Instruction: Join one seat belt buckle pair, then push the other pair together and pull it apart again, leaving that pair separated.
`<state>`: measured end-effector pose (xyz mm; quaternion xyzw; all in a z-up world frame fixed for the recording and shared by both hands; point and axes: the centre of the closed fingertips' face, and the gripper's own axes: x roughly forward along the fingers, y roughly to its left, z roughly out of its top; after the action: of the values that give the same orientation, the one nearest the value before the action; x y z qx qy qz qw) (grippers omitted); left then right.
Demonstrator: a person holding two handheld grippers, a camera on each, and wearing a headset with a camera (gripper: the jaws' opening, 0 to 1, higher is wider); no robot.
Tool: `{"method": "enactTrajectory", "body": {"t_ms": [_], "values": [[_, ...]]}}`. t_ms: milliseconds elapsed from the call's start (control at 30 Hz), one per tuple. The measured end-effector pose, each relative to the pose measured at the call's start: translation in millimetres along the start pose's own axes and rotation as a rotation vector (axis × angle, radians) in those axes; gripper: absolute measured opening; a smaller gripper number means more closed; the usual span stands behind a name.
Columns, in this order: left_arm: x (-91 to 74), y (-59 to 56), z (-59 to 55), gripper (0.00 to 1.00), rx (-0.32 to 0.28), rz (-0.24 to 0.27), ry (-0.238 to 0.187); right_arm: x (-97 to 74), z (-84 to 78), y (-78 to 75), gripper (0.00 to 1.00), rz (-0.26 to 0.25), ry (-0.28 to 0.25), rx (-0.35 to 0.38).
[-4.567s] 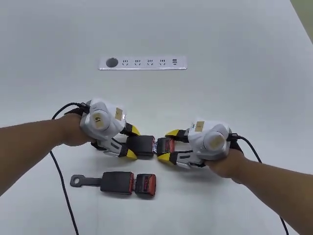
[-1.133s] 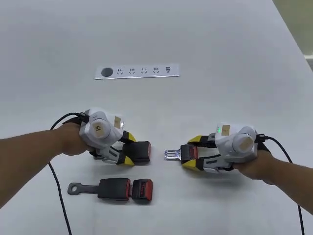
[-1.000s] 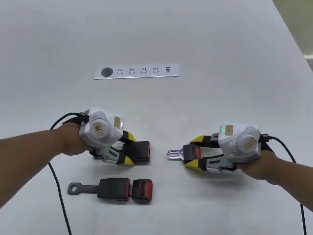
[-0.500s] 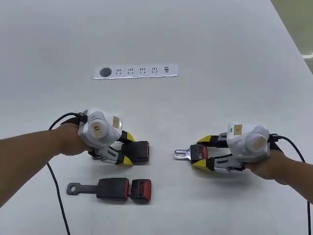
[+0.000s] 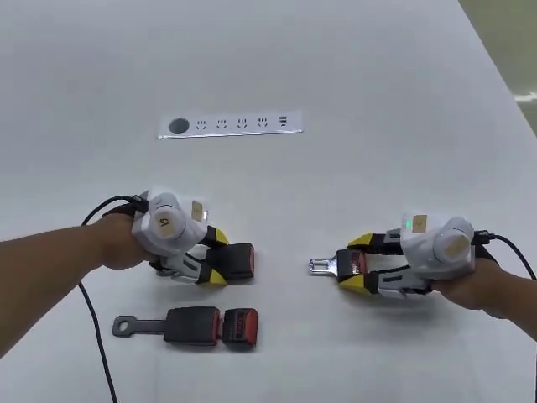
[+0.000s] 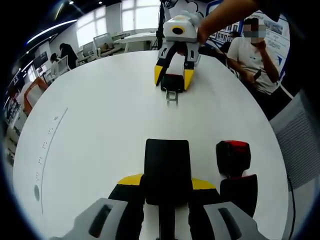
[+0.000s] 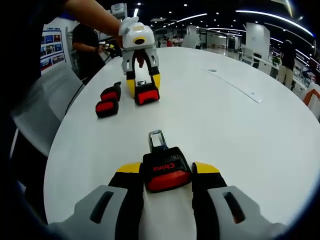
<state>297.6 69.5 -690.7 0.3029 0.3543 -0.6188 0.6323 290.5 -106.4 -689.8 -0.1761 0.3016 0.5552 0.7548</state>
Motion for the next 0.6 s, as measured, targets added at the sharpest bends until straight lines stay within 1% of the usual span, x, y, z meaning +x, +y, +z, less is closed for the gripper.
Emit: {"method": "enactTrajectory", "body": {"t_ms": [133, 533, 600], "values": [[-0.4, 0.0, 0.9, 0.34, -0.003, 0.004, 0.002, -1.2, -1.9, -1.6, 0.36, -0.003, 0.000, 0.003], [0.1, -0.2, 0.4, 0.34, -0.010, 0.012, 0.021, -1.9, -0.6, -1.1, 0.36, -0.005, -0.004, 0.010], [0.4, 0.0, -0.3, 0.34, -0.011, 0.014, 0.027, -1.7, 0.0, -0.5, 0.36, -0.006, 0.002, 0.005]]}}
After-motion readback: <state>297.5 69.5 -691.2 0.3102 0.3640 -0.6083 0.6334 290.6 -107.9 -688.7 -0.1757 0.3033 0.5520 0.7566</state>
